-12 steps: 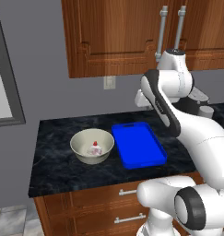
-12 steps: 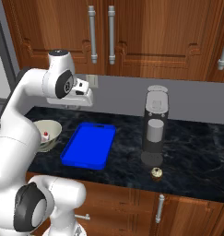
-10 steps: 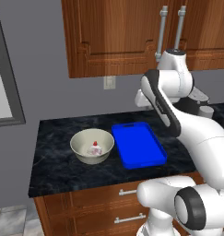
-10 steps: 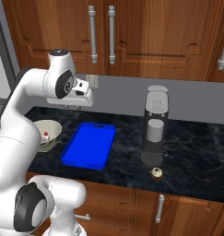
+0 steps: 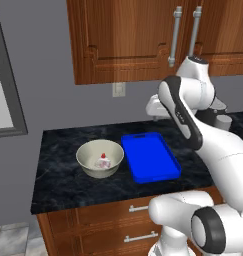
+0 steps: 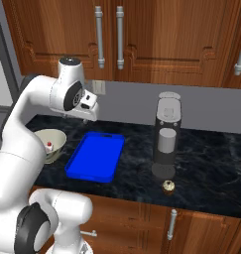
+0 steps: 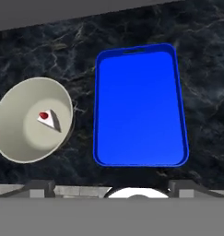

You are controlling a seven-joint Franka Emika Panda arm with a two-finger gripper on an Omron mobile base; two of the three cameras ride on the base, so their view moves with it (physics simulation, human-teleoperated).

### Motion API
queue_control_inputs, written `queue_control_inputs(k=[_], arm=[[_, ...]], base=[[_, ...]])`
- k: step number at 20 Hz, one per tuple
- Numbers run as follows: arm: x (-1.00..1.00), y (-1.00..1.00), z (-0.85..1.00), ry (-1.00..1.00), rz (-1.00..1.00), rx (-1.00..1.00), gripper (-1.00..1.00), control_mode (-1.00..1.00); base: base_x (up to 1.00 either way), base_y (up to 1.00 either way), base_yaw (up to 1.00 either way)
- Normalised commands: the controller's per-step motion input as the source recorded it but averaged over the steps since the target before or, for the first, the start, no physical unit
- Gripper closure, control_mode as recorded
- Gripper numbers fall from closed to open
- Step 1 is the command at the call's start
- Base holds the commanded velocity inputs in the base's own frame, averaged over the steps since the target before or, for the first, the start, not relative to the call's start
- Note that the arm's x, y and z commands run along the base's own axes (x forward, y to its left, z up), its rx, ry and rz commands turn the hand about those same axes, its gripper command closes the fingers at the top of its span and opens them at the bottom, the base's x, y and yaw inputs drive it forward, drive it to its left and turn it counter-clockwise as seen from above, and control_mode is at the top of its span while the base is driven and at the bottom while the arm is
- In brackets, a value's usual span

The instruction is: Place the bowl with cake and the cupcake onto the tray.

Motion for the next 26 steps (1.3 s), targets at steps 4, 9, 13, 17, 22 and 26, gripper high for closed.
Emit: queue_control_inputs(k=[4, 9, 13, 17, 22, 26], arm=[[-0.02, 0.23, -0.16, 0.09, -0.12, 0.11, -1.00, -1.00], [0.02, 0.23, -0.18, 0.17, -0.14, 0.08, -1.00, -1.00], [0.06, 0.20, -0.23, 0.12, -0.06, 0.00, -1.00, -1.00], [0.19, 0.18, -0.27, 0.26, -0.09, 0.01, -1.00, -1.00], [0.19, 0.20, -0.29, 0.12, -0.03, 0.00, -1.00, -1.00], [0.13, 0.18, -0.31, 0.00, 0.00, 0.00, -1.00, -1.00]], base=[[0.00, 0.00, 0.00], [0.00, 0.00, 0.00], [0.00, 0.00, 0.00], [0.00, 0.00, 0.00], [0.00, 0.00, 0.00], [0.00, 0.00, 0.00]])
